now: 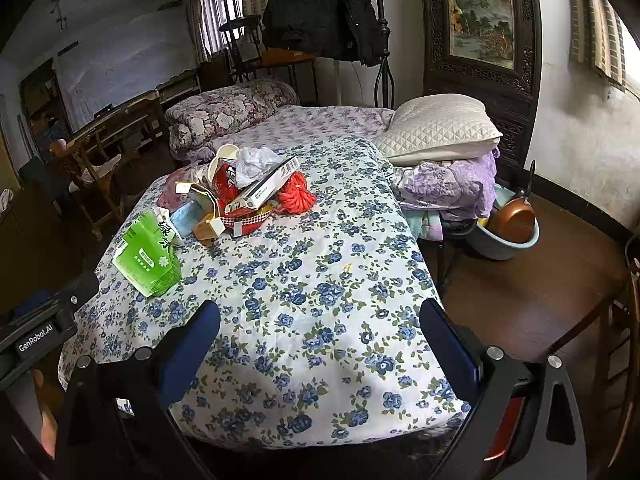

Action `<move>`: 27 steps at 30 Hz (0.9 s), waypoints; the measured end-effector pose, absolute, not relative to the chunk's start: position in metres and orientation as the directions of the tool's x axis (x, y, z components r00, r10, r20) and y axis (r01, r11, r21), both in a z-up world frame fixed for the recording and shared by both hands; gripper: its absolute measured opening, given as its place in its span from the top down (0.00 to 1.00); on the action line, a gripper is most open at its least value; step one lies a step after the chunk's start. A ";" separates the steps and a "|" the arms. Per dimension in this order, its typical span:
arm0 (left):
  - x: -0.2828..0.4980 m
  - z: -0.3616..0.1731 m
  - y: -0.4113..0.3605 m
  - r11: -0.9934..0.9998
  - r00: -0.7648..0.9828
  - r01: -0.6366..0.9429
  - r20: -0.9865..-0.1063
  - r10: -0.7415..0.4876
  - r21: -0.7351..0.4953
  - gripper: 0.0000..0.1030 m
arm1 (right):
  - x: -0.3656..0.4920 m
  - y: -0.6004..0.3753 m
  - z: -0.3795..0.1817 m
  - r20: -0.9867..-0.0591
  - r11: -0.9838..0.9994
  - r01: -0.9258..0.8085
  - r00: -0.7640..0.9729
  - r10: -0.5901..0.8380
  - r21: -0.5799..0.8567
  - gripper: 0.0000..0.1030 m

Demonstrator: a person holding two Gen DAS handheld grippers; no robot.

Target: Collect trash

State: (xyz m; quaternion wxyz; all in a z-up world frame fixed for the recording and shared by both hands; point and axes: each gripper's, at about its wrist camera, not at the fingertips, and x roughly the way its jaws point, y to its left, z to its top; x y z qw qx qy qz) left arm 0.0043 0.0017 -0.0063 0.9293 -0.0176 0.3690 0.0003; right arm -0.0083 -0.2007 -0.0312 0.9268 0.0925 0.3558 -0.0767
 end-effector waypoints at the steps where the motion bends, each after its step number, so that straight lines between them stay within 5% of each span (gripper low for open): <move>1: 0.004 -0.006 0.002 0.999 0.728 -0.013 -0.685 -0.013 -0.033 0.07 | -0.008 -0.200 -0.031 -0.674 0.971 0.208 0.735 -0.077 0.117 0.05; 27: 0.004 -0.006 0.001 0.999 0.728 -0.014 -0.685 -0.012 -0.033 0.07 | -0.009 -0.201 -0.031 -0.674 0.971 0.209 0.734 -0.078 0.115 0.05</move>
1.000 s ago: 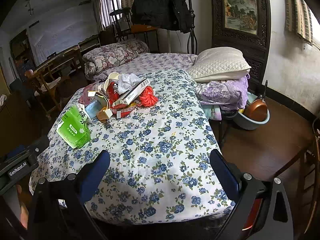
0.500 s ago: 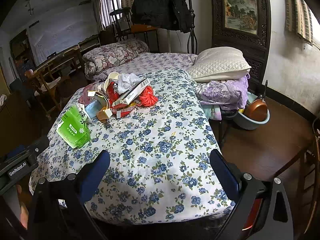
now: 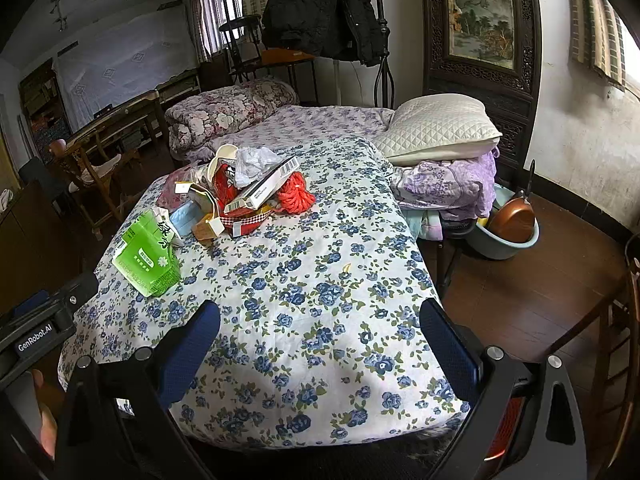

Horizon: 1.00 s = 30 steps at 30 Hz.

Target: Collect trash

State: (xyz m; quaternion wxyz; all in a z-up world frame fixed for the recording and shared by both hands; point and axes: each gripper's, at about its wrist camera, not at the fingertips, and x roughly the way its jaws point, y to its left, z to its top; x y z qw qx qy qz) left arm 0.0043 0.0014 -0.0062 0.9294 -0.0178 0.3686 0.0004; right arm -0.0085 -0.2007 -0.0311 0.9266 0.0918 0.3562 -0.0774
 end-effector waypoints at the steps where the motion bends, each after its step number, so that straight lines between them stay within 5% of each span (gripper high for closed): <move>1: 0.004 -0.006 0.001 0.999 0.728 -0.014 -0.685 -0.012 -0.032 0.07 | -0.009 -0.200 -0.031 -0.674 0.971 0.209 0.734 -0.078 0.115 0.05; 25: 0.016 -0.010 0.023 0.991 0.701 -0.033 -0.710 -0.072 -0.133 0.07 | -0.008 -0.196 -0.030 -0.675 0.971 0.209 0.734 -0.080 0.112 0.05; 30: 0.060 -0.028 0.020 0.989 0.601 -0.027 -0.793 -0.099 -0.143 0.07 | -0.008 -0.197 -0.031 -0.674 0.971 0.208 0.734 -0.076 0.116 0.05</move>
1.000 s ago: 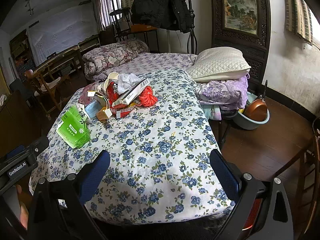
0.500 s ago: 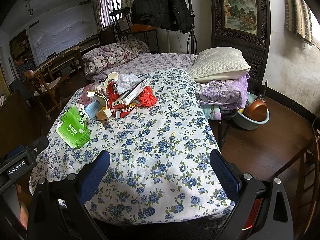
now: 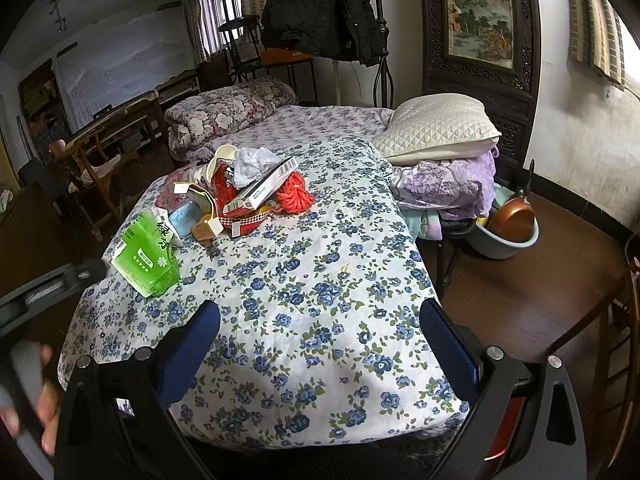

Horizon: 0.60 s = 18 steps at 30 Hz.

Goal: Collect trash
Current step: 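Grasp the green carton with the left tool while the right tool grasps the orange box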

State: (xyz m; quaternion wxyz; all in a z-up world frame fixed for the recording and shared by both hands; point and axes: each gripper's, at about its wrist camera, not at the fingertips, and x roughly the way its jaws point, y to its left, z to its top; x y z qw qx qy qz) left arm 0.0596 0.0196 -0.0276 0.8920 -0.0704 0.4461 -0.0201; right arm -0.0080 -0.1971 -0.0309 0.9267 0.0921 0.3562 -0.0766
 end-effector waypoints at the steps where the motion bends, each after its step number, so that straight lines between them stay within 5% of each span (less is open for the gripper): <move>1: 0.069 -0.033 0.018 0.990 0.581 -0.028 -0.808 -0.099 -0.141 0.07 | -0.008 -0.199 -0.031 -0.674 0.971 0.207 0.735 -0.075 0.118 0.05; 15: 0.124 -0.048 -0.012 0.995 0.546 0.039 -0.833 -0.096 -0.089 0.08 | 0.027 -0.170 -0.013 -0.654 0.993 0.060 0.756 0.019 0.099 0.05; 18: 0.128 -0.050 -0.008 0.992 0.545 0.054 -0.829 -0.126 -0.115 0.28 | 0.047 -0.160 0.005 -0.611 0.994 -0.028 0.787 0.088 0.108 0.05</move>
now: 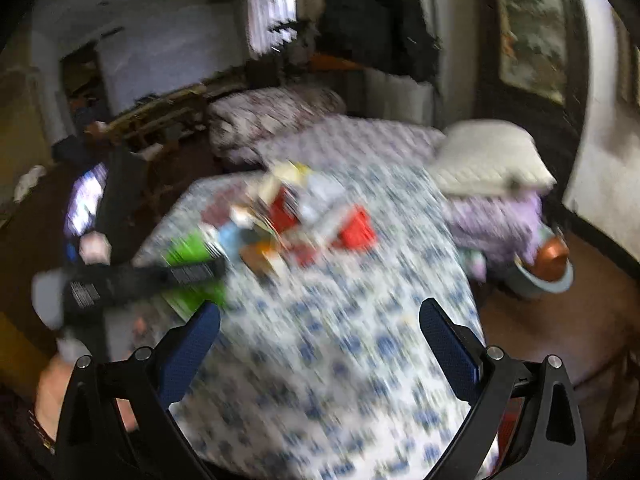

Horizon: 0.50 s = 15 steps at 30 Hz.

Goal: Collect trash
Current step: 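Grasp the green carton with the left tool while the right tool grasps the orange box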

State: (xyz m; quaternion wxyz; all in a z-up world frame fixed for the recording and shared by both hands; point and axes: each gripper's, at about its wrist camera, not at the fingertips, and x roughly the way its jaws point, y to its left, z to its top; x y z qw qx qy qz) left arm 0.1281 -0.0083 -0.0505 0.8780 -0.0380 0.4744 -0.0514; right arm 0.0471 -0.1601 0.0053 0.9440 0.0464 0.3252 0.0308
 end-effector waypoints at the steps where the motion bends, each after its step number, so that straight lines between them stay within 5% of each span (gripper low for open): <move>1: 0.130 -0.054 -0.005 0.989 0.528 0.059 -0.836 -0.148 -0.138 0.32 | 0.054 -0.158 0.009 -0.605 0.993 -0.050 0.789 0.106 0.109 0.05; 5: 0.125 -0.055 0.002 0.987 0.533 0.063 -0.831 -0.161 -0.150 0.37 | 0.094 -0.147 0.011 -0.611 0.983 -0.143 0.770 0.185 0.118 0.06; 8: 0.118 -0.055 0.008 0.982 0.527 0.092 -0.828 -0.190 -0.167 0.37 | 0.118 -0.143 -0.002 -0.664 0.982 -0.153 0.724 0.189 0.113 0.23; 13: 0.117 -0.056 0.021 0.973 0.519 0.097 -0.824 -0.228 -0.209 0.37 | 0.146 -0.142 -0.029 -0.729 0.981 -0.152 0.657 0.192 0.121 0.30; 15: 0.118 -0.056 0.023 0.968 0.516 0.091 -0.820 -0.247 -0.234 0.37 | 0.156 -0.138 -0.037 -0.743 0.980 -0.158 0.640 0.196 0.122 0.40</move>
